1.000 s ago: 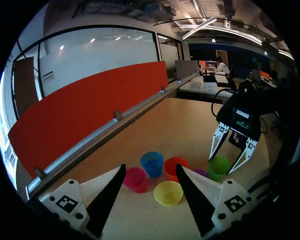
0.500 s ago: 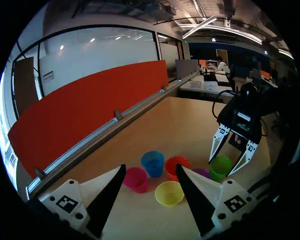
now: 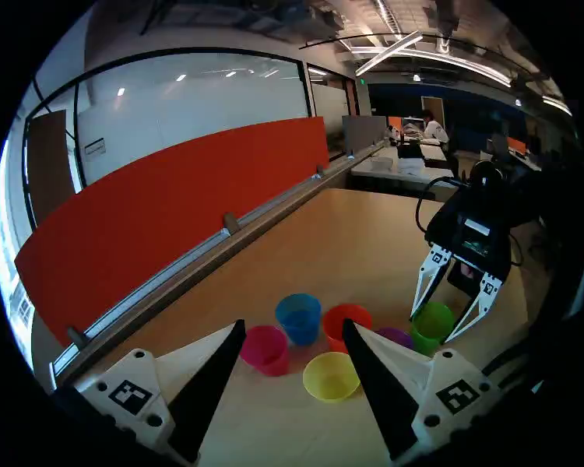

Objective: Pour water

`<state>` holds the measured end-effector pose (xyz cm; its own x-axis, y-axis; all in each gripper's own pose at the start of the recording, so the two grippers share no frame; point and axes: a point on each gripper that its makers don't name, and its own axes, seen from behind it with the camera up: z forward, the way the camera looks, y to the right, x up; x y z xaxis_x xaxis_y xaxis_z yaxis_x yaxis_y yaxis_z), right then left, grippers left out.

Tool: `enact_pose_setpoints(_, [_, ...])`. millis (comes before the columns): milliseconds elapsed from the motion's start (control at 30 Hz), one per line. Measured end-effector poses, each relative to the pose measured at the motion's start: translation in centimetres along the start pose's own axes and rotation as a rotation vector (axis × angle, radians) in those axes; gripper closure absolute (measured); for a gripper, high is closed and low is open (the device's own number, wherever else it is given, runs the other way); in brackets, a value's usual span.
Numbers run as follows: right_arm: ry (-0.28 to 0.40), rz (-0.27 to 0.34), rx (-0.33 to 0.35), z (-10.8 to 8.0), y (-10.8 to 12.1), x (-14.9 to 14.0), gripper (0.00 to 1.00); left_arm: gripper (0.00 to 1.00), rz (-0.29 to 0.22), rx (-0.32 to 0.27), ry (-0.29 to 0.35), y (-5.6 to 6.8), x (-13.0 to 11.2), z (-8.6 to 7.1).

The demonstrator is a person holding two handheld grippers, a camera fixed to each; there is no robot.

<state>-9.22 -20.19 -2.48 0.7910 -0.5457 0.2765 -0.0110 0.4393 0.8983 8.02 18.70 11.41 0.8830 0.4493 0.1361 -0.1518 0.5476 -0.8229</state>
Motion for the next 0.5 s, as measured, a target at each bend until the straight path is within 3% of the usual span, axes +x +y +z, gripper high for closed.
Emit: enact_pose_setpoints(500, [0.112,-0.005,-0.028,-2.0,0.7,3.1,0.10,0.08,-0.002,-0.006,-0.010,-0.2,0.1,0.8])
